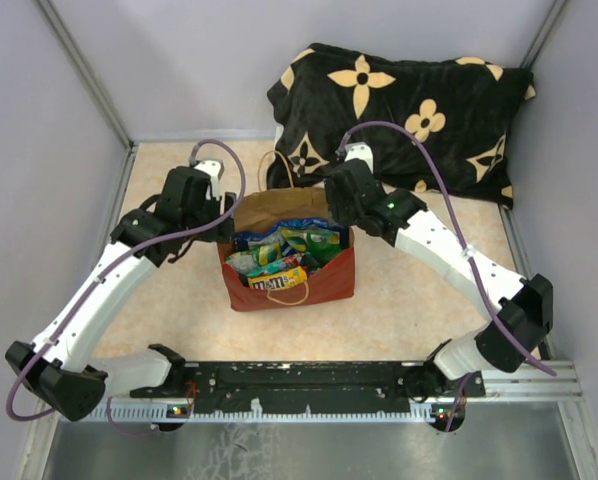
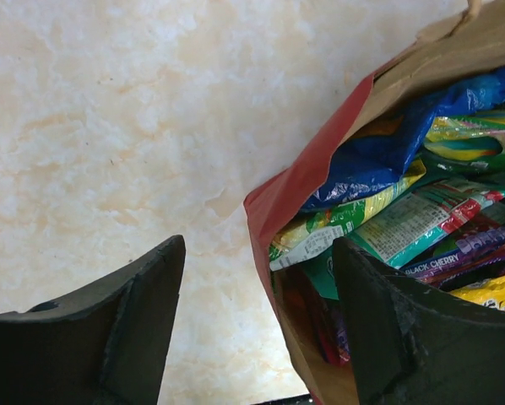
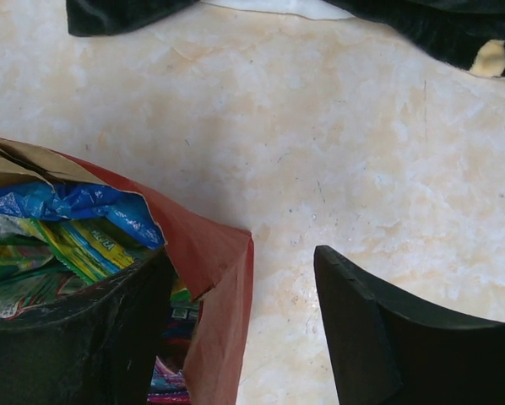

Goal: Take the snacks out of the paper bag

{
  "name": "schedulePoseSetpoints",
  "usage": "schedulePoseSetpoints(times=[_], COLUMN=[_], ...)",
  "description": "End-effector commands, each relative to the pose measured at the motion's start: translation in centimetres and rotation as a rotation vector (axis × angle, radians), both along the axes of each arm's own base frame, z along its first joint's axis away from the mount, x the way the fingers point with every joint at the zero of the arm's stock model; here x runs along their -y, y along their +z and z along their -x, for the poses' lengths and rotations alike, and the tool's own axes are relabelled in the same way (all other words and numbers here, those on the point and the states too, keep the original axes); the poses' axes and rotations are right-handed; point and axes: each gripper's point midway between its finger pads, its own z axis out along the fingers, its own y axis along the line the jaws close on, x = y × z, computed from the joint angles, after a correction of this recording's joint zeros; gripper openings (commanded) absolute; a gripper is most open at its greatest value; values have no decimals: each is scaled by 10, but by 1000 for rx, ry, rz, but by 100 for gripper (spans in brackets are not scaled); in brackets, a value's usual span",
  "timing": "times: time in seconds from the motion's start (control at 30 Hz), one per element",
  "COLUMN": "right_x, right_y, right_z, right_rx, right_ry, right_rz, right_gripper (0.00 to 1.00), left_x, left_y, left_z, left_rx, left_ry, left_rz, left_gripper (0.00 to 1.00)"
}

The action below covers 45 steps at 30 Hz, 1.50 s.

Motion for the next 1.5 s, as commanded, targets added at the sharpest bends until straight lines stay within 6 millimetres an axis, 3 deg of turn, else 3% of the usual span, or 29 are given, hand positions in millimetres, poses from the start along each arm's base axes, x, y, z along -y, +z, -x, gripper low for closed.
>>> schedulePoseSetpoints(times=[0.0,0.17,0.27,0.37,0.4,0.6,0.77,1.0,1.17,1.33,1.47], right_x=[0,-2,-5,-4,-3,17,24,22,23,33,37], right_y=[28,26,30,50,61,122,132,107,75,48,31], right_z=[-5,0,6,14,17,34,36,28,23,25,29], right_rx=[45,51,61,102,123,244,261,214,139,88,61], right_ry=[6,20,33,46,47,39,29,7,-45,-106,-121], right_rz=[-20,-26,-43,-93,-115,-202,-185,-131,-70,-4,9], right_gripper=[66,62,79,90,93,95,98,99,99,88,86], left_x=[1,7,14,17,17,22,30,34,38,41,43], left_y=[-5,-6,-2,2,5,36,65,90,92,88,85], left_z=[6,10,11,9,8,-5,-16,-25,-26,-26,-28], left_rx=[-26,-44,-43,-35,-29,32,91,134,137,130,132], left_ry=[6,10,-10,-18,-18,-22,-24,-17,-22,-25,-29], left_rz=[-14,1,28,29,27,24,30,22,18,12,8], left_gripper=[74,56,37,4,0,0,0,0,0,0,0])
